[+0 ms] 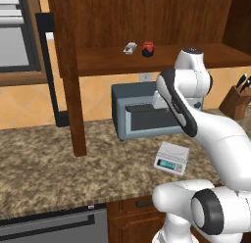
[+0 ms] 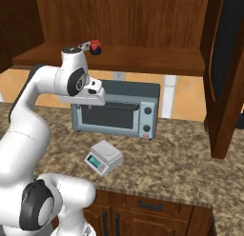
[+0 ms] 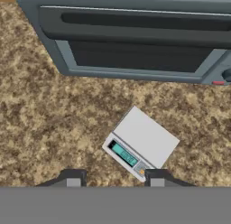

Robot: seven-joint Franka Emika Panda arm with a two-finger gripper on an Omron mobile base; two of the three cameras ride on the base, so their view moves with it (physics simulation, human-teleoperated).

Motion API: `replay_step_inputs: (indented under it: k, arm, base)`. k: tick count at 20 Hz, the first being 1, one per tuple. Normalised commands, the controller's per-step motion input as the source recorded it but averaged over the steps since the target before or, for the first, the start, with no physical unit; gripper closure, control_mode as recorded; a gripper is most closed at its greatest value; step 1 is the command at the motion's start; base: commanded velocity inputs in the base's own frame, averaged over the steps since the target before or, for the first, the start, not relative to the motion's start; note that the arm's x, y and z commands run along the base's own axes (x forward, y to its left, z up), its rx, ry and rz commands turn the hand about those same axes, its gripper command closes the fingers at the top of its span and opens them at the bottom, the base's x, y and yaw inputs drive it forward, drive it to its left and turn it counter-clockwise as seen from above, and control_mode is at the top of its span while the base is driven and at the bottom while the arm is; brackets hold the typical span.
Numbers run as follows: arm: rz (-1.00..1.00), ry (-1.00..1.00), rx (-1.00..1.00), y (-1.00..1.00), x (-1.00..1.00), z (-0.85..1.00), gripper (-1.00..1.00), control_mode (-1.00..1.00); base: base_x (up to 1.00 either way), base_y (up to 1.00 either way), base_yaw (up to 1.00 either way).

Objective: Pick the jam and place it on the digital scale for weighing, and close the cabinet.

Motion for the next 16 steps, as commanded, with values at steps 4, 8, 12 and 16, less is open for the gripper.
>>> replay_step_inputs:
  k: [4, 8, 12, 16]
  arm:
    - [0.00, -0.04, 0.00, 0.00, -0.52, 0.00, -1.00, -1.00]
    - [0.01, -0.34, 0.01, 0.00, -0.71, 0.52, -1.00, -1.00]
    - [0.00, -0.49, 0.02, 0.01, -0.45, 0.99, -1.00, -1.00]
    - [0.00, -0.36, 0.00, 0.00, -0.17, 1.00, -1.00, -1.00]
  base:
    - [0.00, 0.00, 0.00]
    - [0.00, 0.00, 0.00]
    - [0.00, 0.00, 0.00]
    - [0.00, 0.00, 0.00]
